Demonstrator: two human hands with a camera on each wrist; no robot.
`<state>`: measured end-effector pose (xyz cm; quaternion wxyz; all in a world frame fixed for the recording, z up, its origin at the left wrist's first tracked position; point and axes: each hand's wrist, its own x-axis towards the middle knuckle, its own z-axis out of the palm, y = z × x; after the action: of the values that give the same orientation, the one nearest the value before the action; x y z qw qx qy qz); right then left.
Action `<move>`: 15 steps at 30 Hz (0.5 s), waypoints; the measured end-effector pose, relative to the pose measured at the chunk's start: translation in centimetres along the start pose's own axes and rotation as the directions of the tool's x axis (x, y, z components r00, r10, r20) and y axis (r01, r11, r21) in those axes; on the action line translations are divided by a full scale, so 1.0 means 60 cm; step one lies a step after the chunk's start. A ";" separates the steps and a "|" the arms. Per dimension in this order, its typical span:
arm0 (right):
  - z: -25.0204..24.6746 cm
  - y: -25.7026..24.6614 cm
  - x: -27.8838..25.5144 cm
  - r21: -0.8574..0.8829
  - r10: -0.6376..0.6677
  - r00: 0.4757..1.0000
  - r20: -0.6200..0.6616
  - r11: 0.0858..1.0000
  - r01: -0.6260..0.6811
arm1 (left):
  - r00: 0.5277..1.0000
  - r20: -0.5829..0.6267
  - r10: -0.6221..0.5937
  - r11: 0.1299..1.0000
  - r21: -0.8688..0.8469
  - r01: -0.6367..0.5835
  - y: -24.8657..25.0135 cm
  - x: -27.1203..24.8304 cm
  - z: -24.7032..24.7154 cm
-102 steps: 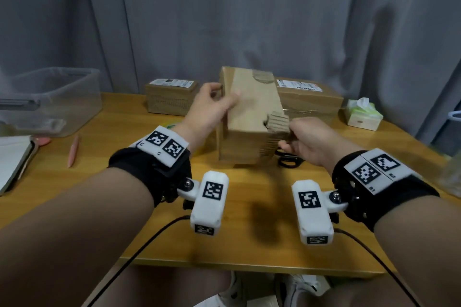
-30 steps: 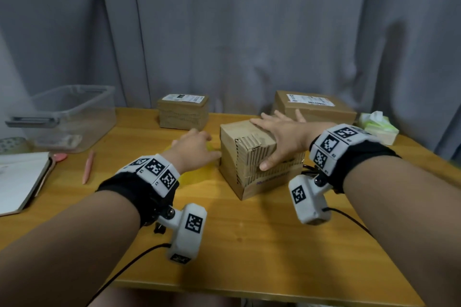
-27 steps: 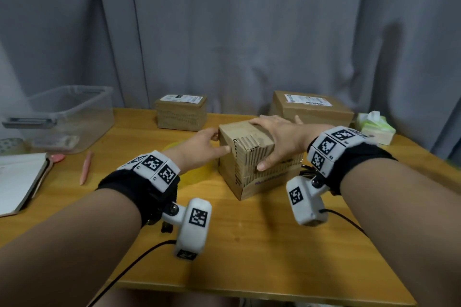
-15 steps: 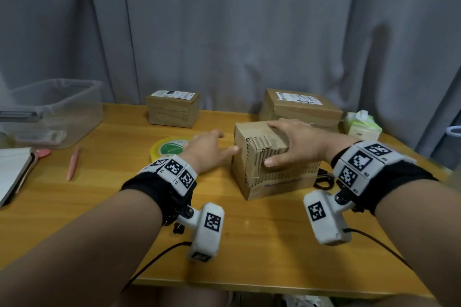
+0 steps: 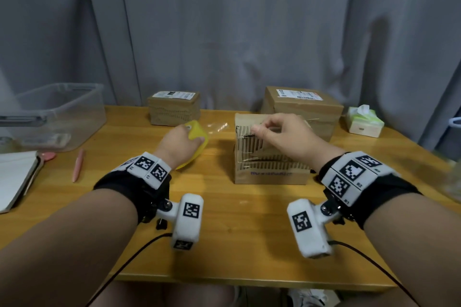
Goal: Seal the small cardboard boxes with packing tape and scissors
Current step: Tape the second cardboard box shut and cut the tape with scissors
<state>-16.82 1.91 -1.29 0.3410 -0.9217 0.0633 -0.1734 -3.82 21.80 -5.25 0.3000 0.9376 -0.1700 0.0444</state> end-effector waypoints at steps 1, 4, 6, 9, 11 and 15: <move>0.004 -0.003 0.003 -0.004 0.036 0.999 -0.017 0.999 -0.036 | 1.000 -0.012 0.002 0.998 -0.058 -0.003 0.006 -0.002 -0.002; 0.010 -0.019 0.020 -0.004 0.121 0.992 -0.022 0.993 -0.121 | 0.999 -0.015 0.032 0.990 -0.135 -0.034 0.021 -0.006 0.003; 0.011 -0.028 0.029 0.006 0.164 0.986 0.000 0.986 -0.164 | 0.998 -0.018 0.061 0.986 -0.152 -0.063 0.025 -0.005 0.008; 0.015 -0.026 0.039 -0.036 0.215 0.977 0.007 0.976 -0.215 | 0.996 -0.045 0.074 0.975 -0.206 -0.081 0.027 -0.005 0.009; 0.021 -0.020 0.045 -0.095 0.225 0.974 0.012 0.970 -0.223 | 0.996 -0.056 0.075 0.963 -0.257 -0.087 0.025 -0.008 0.006; 0.027 -0.019 0.044 -0.232 0.212 0.977 -0.004 0.950 -0.207 | 0.996 -0.070 0.049 0.911 -0.405 -0.073 0.017 -0.012 -0.007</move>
<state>-13.80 3.15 -0.95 0.2487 -0.9450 0.1769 -0.1179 -4.84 21.50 -4.48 0.4918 0.8471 -0.1962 0.0445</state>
